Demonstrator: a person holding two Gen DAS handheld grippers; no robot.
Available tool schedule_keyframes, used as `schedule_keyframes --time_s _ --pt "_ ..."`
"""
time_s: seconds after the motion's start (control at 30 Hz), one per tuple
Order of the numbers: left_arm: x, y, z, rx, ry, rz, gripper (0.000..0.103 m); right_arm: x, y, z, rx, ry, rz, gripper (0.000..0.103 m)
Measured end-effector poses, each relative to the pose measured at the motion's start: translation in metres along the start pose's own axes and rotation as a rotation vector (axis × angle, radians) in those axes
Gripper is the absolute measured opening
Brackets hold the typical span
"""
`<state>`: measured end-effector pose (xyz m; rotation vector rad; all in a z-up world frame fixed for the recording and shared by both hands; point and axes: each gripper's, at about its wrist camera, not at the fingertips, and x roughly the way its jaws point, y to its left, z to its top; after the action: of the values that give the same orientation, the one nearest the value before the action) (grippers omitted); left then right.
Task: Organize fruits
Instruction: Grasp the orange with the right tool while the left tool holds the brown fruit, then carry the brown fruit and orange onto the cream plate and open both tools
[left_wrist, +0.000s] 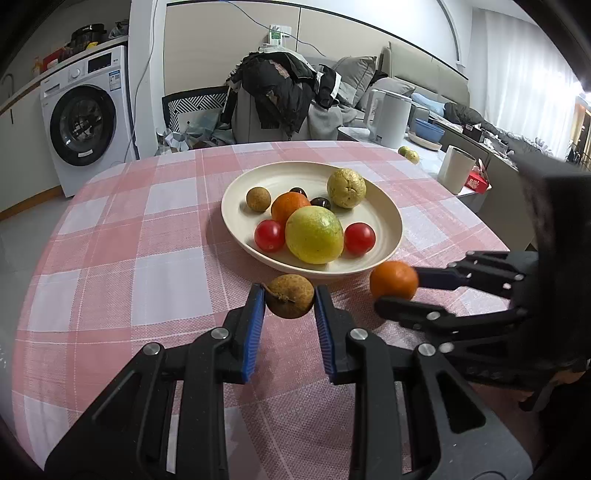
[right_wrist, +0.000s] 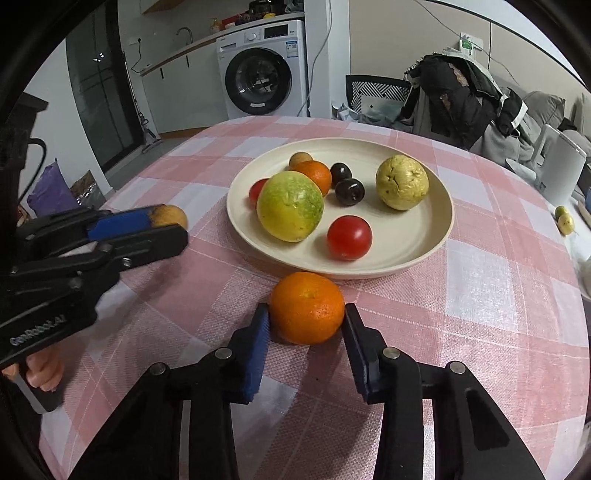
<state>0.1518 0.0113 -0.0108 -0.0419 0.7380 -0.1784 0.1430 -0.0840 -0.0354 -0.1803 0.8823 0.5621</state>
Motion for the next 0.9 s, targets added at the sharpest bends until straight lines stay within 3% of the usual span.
schedule_keyframes --time_s 0.3,0.47,0.9 --pt "0.006 -0.011 0.006 0.006 0.004 -0.028 0.024 -0.031 -0.013 0.011 0.043 -0.129 0.005 0.04" --pt "0.017 -0.017 0.017 -0.003 0.016 -0.054 0.024 -0.031 -0.023 0.019 0.084 -0.143 -0.017 0.04" --pt "0.049 -0.019 0.028 0.008 0.061 -0.022 0.024 -0.016 -0.035 0.043 0.101 -0.165 -0.039 0.04"
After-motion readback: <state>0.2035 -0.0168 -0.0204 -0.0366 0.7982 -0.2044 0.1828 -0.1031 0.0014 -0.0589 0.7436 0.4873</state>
